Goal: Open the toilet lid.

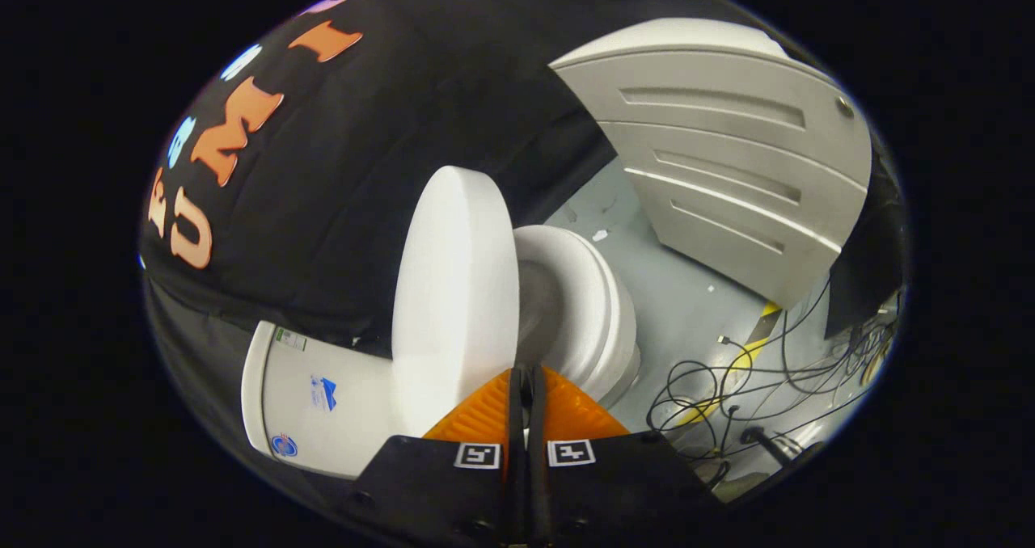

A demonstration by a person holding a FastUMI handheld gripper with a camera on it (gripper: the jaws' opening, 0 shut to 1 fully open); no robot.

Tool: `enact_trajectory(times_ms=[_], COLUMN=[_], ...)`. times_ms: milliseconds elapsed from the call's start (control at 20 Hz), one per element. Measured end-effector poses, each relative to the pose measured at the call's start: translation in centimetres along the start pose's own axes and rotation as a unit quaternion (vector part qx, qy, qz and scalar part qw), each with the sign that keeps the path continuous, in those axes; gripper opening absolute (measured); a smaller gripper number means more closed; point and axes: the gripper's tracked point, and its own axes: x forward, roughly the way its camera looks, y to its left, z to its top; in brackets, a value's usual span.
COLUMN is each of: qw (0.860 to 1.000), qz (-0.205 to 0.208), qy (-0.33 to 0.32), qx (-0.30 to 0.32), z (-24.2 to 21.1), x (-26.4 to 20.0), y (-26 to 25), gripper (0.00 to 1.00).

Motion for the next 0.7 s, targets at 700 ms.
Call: enact_trajectory(times_ms=[700], qw=[0.994], qz=[0.016], qy=[-0.055], qx=[-0.098], z=[-0.1], x=[-6.5], y=[11.5], gripper=[0.08])
